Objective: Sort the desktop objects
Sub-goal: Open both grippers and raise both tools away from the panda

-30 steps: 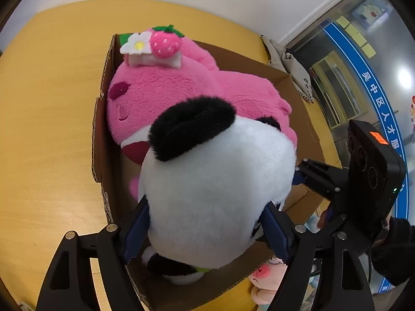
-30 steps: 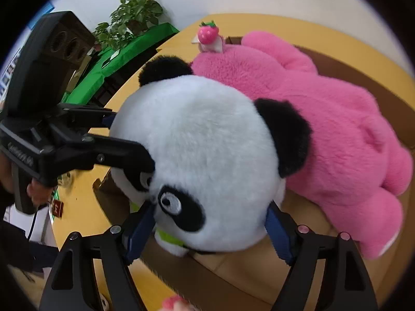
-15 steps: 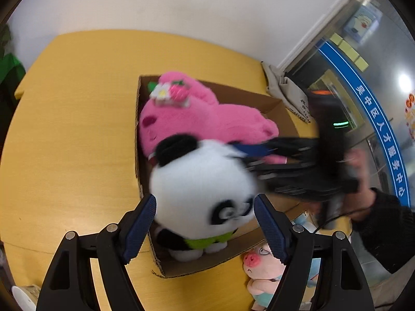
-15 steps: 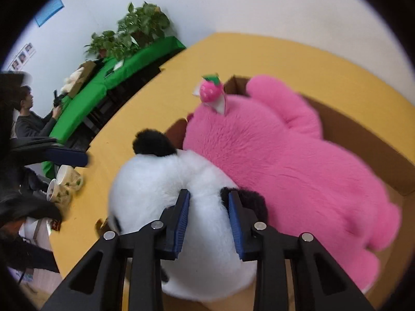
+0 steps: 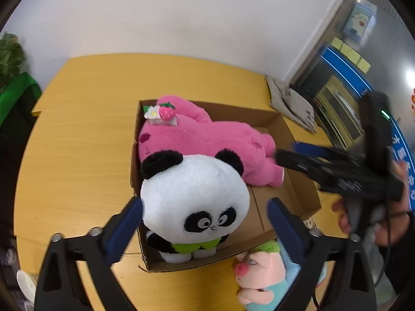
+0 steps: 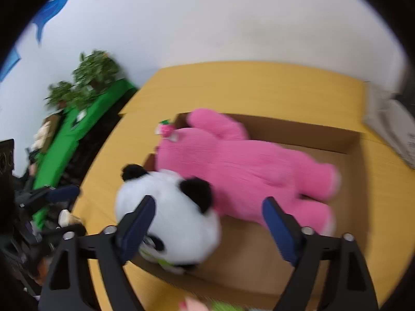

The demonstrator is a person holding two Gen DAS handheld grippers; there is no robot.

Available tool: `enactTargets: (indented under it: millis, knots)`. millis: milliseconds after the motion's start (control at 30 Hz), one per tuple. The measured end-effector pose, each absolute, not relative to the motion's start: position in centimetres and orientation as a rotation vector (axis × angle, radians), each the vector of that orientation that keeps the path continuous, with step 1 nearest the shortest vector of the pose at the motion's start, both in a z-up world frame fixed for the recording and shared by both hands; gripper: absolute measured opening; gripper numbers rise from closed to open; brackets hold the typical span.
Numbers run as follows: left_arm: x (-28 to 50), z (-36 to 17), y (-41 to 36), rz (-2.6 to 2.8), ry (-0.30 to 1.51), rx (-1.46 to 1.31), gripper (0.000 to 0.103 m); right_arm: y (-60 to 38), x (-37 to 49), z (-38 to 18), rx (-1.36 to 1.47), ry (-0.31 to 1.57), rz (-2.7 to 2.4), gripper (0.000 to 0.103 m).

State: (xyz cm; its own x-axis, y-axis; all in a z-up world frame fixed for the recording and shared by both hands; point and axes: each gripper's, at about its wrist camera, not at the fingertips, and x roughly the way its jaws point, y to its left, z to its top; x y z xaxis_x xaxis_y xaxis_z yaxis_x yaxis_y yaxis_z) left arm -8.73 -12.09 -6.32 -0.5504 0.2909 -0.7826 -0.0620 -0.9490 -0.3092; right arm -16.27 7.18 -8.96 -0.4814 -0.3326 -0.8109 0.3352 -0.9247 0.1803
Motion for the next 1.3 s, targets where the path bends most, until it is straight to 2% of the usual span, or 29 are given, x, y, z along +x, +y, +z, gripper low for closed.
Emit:
enactTargets:
  millis: [33, 200, 467, 833, 1300]
  knots:
    - [-8.3, -5.9, -11.8, 2.592, -0.376, -1.355, 0.103, 7.9, -15.3, -8.3, 1.318, 0.032, -2.453, 0.103]
    - [-6.4, -4.7, -9.6, 2.641, -0.384, -1.337, 0.103, 10.3, -11.1, -6.5, 1.342, 0.184, -2.594, 0.103]
    - [-3.4, -3.3, -6.3, 2.692, -0.354, -1.424, 0.103, 12.2, -7.1, -4.4, 1.324, 0.236, -2.624, 0.103]
    - [0.2, -0.7, -2.8, 2.737, -0.313, -1.389, 0.103, 14.4, -3.6, -1.6, 1.241, 0.248, -2.632, 0.103]
    - [1.6, 0.3, -1.2, 2.729, -0.288, -1.37, 0.103, 15.9, -1.2, -0.7, 1.222, 0.214, -2.645, 0.103]
